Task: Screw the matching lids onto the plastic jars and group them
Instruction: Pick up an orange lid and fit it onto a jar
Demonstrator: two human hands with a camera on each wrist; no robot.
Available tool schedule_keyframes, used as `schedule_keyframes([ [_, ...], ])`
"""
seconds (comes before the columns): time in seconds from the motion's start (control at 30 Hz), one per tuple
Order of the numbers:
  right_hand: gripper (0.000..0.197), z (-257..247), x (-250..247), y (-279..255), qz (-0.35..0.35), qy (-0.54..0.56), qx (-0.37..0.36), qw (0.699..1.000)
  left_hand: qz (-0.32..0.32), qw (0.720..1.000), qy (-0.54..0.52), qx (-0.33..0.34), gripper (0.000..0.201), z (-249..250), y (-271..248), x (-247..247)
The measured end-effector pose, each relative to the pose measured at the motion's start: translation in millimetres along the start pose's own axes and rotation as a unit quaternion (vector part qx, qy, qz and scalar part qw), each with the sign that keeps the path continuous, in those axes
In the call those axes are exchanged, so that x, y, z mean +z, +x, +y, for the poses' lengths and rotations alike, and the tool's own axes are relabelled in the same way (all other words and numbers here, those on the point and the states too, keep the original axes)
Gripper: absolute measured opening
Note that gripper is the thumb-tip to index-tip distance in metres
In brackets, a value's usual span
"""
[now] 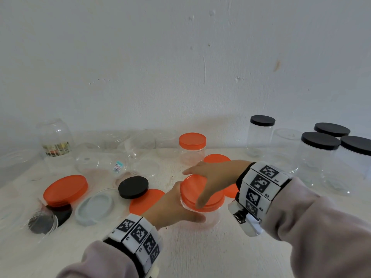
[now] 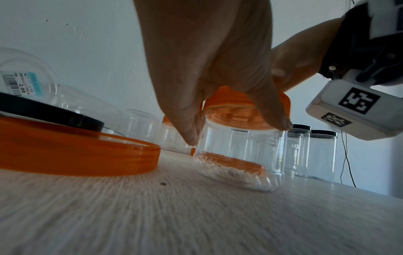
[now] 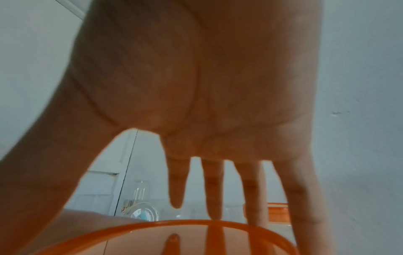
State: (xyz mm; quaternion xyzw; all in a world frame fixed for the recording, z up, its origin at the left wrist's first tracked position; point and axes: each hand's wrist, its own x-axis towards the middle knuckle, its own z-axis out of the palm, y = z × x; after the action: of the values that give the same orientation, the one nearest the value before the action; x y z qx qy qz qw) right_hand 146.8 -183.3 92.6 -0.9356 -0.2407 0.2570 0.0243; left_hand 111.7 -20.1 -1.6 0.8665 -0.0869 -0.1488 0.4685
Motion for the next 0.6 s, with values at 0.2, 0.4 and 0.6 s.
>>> schedule_keyframes([
  [0.2, 0.091, -0.8, 6.0, 1.7, 0.031, -0.023, 0.010, 0.999, -0.003, 1.000, 0.000, 0.002, 0.105, 0.2, 0.0, 0.3],
  [0.4, 0.102, -7.4, 18.0, 9.2, 0.093, -0.067, 0.058, 0.992, 0.004, 1.000, -0.004, 0.001, 0.105, -0.9, 0.2, 0.0],
  [0.6, 0.091, -2.0, 5.6, 2.7, 0.026, 0.002, -0.011, 1.000, 0.001, 1.000, 0.008, 0.002, 0.111, -0.7, 1.6, 1.1],
])
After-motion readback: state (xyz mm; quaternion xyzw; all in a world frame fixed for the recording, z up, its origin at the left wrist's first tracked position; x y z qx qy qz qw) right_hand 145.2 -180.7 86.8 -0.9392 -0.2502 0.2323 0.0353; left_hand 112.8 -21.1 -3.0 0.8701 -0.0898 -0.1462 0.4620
